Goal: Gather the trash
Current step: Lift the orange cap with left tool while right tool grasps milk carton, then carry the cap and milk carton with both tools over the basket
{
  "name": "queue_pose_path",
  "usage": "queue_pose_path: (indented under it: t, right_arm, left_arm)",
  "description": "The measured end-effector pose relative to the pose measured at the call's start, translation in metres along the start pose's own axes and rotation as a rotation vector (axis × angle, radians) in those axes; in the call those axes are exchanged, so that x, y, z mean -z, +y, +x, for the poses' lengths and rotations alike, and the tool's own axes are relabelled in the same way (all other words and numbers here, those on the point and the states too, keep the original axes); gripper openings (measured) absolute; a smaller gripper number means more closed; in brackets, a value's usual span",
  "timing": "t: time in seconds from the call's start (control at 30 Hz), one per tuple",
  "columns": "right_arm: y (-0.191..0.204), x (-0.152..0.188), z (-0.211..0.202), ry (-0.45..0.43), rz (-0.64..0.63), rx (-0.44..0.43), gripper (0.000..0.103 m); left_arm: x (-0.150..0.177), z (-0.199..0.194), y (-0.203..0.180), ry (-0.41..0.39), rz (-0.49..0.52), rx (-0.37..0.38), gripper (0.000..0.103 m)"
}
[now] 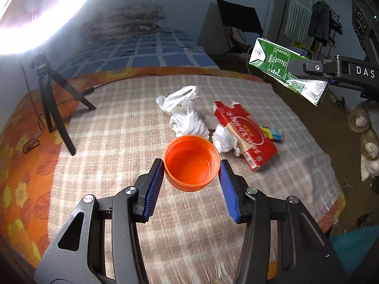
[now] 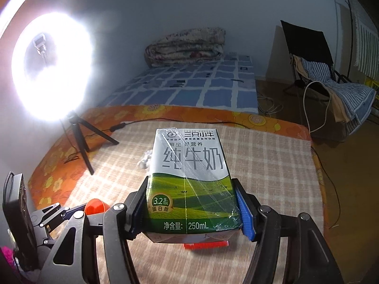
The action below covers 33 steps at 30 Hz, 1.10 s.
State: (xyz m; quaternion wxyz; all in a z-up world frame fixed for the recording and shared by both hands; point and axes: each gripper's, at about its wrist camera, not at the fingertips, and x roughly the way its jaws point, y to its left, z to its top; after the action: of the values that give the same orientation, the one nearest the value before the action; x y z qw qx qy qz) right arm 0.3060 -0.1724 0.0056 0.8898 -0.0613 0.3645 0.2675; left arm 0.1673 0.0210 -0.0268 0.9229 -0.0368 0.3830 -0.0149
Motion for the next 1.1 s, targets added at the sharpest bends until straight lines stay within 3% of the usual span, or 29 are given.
queue_pose_path:
  t: [0.37,0.8,1.1]
  right_arm:
    - [0.011,0.041,-0.083,-0.025,-0.045,-0.043,0.066]
    - [0.025,0.118,-0.149,0.015,-0.078,-0.121,0.066]
    - [0.037,0.176,-0.153,0.115,-0.099,-0.164,0.066]
  left_arm:
    - [0.027,-0.073,-0.024,-0.057,0.040,0.012,0.048]
    - [0.092,-0.113,-0.045,0.000,0.048,0.039,0.048]
    - [0.137,-0.116,-0.052,0.065,0.045,0.048,0.048]
